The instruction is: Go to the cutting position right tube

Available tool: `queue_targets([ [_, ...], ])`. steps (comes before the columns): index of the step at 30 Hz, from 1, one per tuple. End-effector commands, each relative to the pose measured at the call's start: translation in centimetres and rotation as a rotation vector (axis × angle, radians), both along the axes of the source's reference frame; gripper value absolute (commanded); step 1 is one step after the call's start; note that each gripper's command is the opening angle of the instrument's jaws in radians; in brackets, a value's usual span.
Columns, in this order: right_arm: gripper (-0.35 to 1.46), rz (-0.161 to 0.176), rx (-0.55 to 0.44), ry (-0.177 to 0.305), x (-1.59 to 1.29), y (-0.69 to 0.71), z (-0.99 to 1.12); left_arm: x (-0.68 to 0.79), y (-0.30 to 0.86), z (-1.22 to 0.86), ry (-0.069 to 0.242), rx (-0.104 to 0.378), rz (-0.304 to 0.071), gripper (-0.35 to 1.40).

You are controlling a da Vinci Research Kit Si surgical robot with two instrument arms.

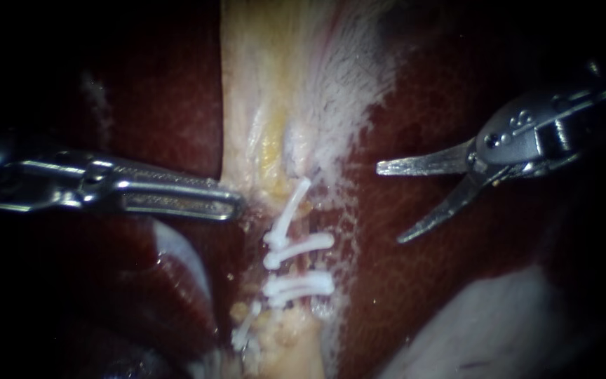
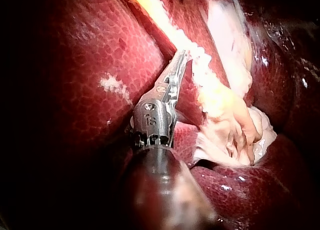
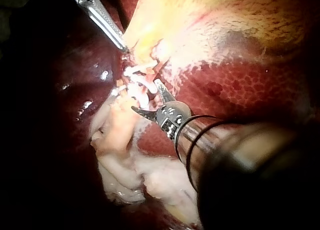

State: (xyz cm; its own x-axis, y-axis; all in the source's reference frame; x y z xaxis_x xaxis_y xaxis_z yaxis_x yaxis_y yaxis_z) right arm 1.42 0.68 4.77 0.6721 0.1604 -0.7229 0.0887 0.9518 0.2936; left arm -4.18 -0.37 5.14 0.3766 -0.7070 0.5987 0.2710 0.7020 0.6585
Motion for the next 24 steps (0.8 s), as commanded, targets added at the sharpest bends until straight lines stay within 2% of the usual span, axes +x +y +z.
queue_targets([
  [1, 1.44, -0.007, 0.005, 0.004, 0.00, -0.01, 0.01, 0.00, 0.00, -0.01, 0.000, 0.000, 0.000, -0.35],
  [3, 1.44, -0.015, 0.011, 0.008, 0.00, -0.03, 0.04, 0.01, 0.01, -0.03, -0.001, 0.001, 0.000, -0.35],
  [7, 1.42, -0.011, 0.062, 0.003, 0.03, -0.16, 0.19, 0.04, 0.08, -0.11, -0.006, 0.009, 0.005, -0.35],
  [14, 1.35, -0.007, 0.148, -0.048, 0.07, -0.37, 0.50, 0.17, 0.26, -0.30, 0.008, 0.016, -0.017, -0.35],
  [18, 1.32, -0.005, 0.196, -0.056, 0.11, -0.44, 0.62, 0.25, 0.36, -0.53, -0.017, -0.005, -0.037, -0.35],
  [21, 1.19, -0.012, 0.260, -0.065, 0.12, -0.50, 0.71, 0.29, 0.42, -0.74, -0.029, -0.019, -0.048, -0.35],
  [22, 1.07, -0.039, 0.300, -0.063, 0.13, -0.53, 0.74, 0.30, 0.44, -0.82, -0.034, -0.028, -0.049, -0.35],
  [24, 0.87, -0.051, 0.328, -0.067, 0.15, -0.57, 0.79, 0.32, 0.46, -0.93, -0.040, -0.032, -0.055, -0.35],
])
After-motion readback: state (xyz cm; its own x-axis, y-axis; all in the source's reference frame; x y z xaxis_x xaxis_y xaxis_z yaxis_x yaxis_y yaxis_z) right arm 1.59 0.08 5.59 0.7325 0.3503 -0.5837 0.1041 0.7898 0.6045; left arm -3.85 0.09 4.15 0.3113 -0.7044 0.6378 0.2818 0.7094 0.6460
